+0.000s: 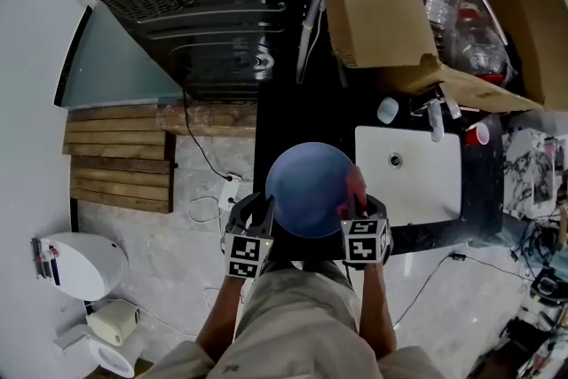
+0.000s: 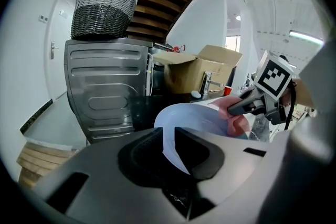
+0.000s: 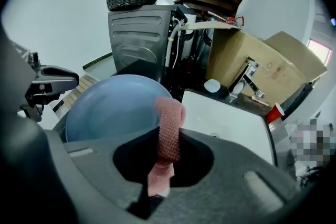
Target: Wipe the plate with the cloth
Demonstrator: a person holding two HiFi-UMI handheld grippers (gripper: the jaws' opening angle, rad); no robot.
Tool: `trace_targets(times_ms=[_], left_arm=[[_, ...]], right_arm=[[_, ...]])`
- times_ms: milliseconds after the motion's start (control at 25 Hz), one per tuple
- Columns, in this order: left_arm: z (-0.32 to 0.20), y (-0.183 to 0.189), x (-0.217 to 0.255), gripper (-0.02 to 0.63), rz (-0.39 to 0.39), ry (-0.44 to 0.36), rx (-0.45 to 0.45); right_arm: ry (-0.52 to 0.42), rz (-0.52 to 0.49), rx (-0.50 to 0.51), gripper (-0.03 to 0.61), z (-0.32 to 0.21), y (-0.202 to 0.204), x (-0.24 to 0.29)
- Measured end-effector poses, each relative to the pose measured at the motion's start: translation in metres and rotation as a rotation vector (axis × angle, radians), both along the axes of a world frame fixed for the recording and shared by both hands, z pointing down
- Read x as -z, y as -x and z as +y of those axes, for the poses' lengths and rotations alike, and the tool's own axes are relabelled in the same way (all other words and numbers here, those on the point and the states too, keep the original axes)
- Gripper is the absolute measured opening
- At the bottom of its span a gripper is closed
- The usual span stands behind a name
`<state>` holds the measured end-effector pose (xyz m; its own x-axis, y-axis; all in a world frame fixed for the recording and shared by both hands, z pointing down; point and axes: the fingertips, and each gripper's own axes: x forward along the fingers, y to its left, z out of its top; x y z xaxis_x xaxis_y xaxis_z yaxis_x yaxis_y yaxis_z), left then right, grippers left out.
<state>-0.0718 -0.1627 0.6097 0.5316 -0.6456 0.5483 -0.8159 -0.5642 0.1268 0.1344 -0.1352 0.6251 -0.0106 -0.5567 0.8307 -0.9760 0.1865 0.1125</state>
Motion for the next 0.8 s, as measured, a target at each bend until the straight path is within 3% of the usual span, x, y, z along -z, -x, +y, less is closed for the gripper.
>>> trace_targets(times_ms=[160, 400, 800], left_arm=[[0.002, 0.002, 0.003, 0.069, 0.004, -0.004, 0.008], [0.006, 0.001, 0.004, 0.069, 0.004, -0.007, 0.015], [0.016, 0.006, 0.003, 0.069, -0.008, -0.005, 0.049]], right_arm=[[-0.045, -0.03, 0.003, 0.026, 0.001, 0.006, 0.024], [-0.107, -0.136, 0.092, 0.026, 0.0, 0.043, 0.043], [-0.075, -0.305, 0.263, 0.026, 0.008, 0.131, 0.035]])
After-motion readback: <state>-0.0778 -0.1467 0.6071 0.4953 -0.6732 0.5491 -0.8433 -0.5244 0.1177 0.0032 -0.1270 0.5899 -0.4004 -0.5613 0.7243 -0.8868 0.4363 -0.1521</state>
